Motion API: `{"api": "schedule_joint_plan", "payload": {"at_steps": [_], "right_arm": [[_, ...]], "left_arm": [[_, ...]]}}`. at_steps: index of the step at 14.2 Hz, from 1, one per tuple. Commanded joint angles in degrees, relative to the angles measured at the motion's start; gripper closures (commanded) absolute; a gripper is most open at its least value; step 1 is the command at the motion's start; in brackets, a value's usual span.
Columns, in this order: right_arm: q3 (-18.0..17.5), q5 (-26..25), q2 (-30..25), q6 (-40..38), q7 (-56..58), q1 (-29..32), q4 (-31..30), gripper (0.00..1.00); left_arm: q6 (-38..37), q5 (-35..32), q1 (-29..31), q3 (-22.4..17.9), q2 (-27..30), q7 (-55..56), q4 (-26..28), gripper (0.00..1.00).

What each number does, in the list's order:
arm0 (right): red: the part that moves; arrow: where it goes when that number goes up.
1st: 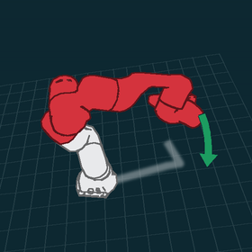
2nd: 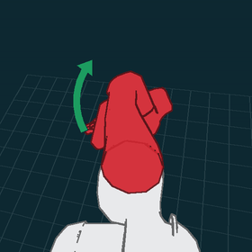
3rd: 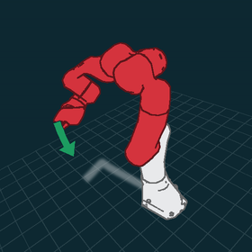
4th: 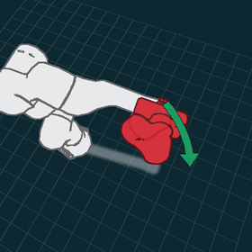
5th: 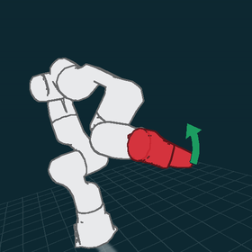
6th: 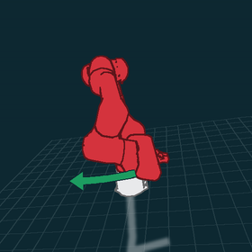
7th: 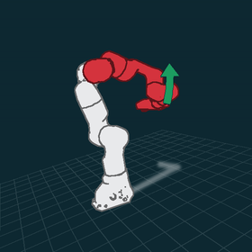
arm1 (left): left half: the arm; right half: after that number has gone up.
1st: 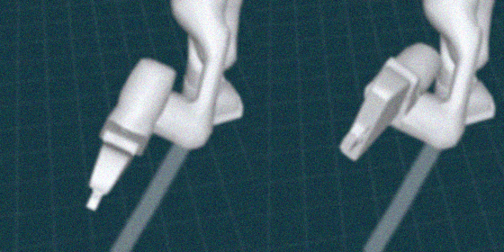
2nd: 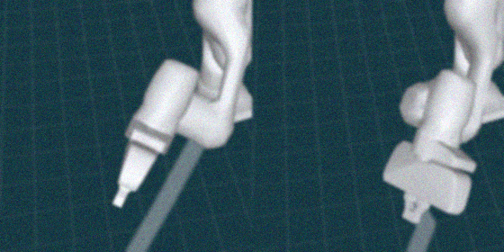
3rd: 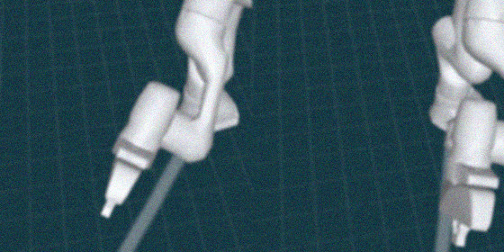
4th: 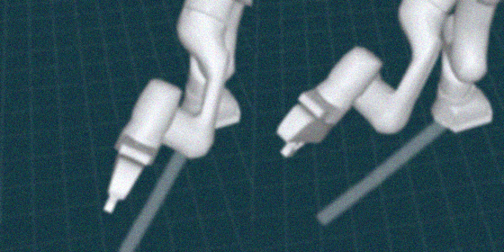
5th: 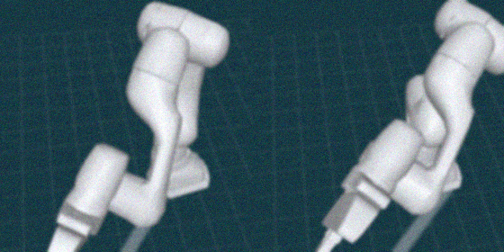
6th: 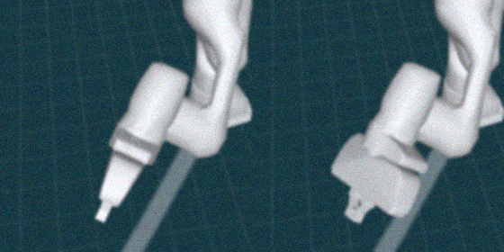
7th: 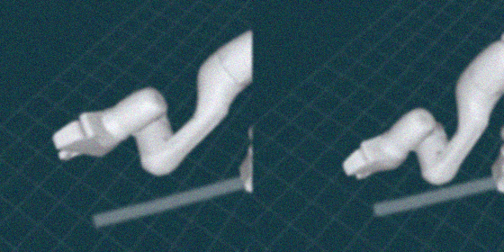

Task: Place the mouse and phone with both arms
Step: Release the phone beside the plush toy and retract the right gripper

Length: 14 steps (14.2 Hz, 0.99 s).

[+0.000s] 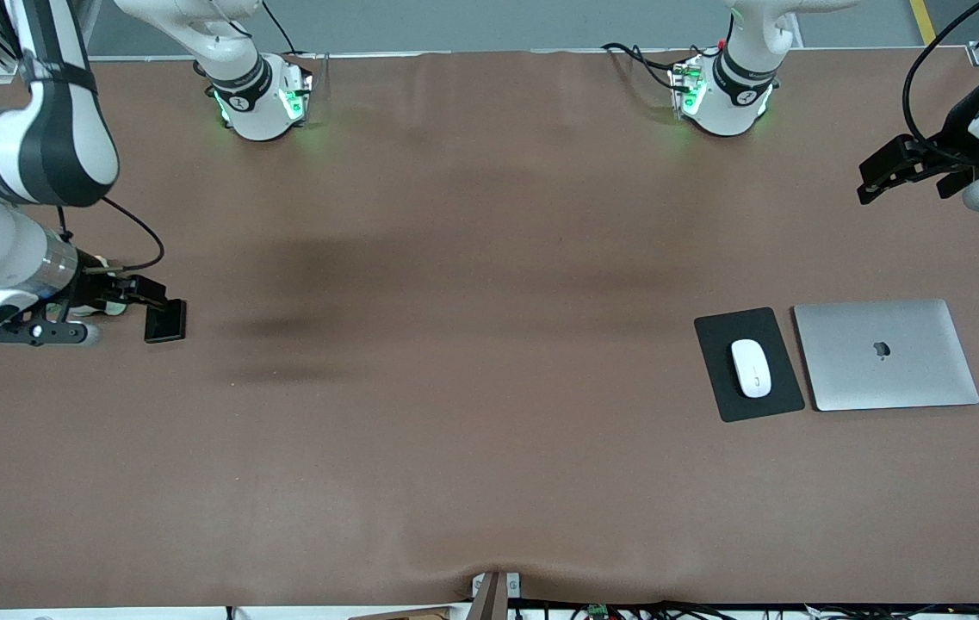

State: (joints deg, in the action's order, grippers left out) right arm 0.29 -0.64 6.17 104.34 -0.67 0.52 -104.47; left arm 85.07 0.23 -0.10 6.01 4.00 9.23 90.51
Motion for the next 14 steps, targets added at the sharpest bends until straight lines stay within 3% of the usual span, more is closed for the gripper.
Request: {"api": "schedule_joint_plan", "payload": {"at_steps": [1,6,14], "right_arm": [[0.3,-0.3,0.4,-8.4,-0.9,0.3,7.4,0.0],[0.6,3.9,-0.8,-19.4,-1.0,0.4,17.1,0.0],[0.7,3.8,-8.4,-22.3,-0.9,0.4,13.1,0.0]], "left_arm": [[-0.9,0.2,0.2,0.2,0.7,-1.1,0.2,0.0],[-0.7,0.2,0.3,0.6,0.7,-1.1,0.5,0.0],[-0.7,0.2,0.3,1.7,1.4,-0.3,0.7,0.0]]}}
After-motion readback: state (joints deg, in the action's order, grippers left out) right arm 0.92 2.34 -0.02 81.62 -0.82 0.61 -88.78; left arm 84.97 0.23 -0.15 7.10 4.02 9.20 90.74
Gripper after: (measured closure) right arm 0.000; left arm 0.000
